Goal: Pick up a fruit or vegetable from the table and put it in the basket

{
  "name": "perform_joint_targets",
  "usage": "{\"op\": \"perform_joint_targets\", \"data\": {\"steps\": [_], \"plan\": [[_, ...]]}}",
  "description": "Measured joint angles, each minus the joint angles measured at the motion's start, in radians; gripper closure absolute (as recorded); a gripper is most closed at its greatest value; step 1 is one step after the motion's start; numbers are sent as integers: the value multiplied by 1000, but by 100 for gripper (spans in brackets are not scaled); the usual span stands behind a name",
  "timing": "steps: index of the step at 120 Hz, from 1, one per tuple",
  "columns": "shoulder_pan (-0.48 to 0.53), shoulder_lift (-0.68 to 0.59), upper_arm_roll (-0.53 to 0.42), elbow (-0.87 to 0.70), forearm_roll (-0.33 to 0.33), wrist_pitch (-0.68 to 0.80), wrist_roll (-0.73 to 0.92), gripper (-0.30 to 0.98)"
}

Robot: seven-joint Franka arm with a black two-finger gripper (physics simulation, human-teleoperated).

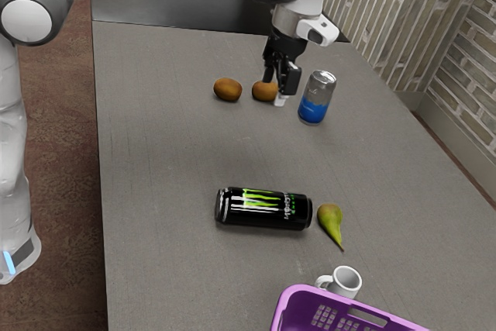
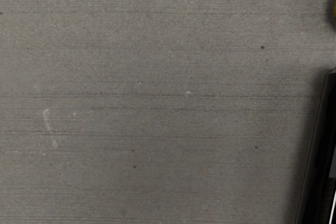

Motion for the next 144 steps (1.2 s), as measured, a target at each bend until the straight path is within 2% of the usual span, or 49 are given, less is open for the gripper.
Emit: {"op": "perform_joint_targets", "data": {"steps": [1,5,9,13,18,30,40,45,54,63,69,75,85,96,101,106,115,126,130,135,139,144], "plan": [[0,0,0,0,0,0,0,0],[-165,36,174,144,-38,-20,6,1],[-229,55,267,223,-67,-37,12,1],[-217,66,317,265,-89,-51,18,1],[-131,73,350,292,-110,-66,25,2],[104,75,376,311,-138,-92,39,2],[141,72,379,321,-147,-107,48,2],[105,41,368,374,-101,-114,49,2],[-24,4,353,474,7,-154,51,2],[-132,148,348,480,70,-189,49,2],[-263,223,346,479,87,-203,47,2],[-324,228,348,480,97,-217,47,2],[-340,143,360,478,105,-257,46,2],[-336,125,417,464,87,-301,52,2],[-328,121,444,416,75,-309,54,2],[-327,73,457,272,67,-287,57,2],[-317,-68,464,-20,60,-188,60,2],[-283,-282,461,-306,79,-52,63,2],[-235,-350,445,-385,87,-13,65,2],[-92,-426,350,-475,93,29,68,2],[16,-452,275,-512,90,57,75,2],[88,-456,226,-526,86,83,83,2]]}}
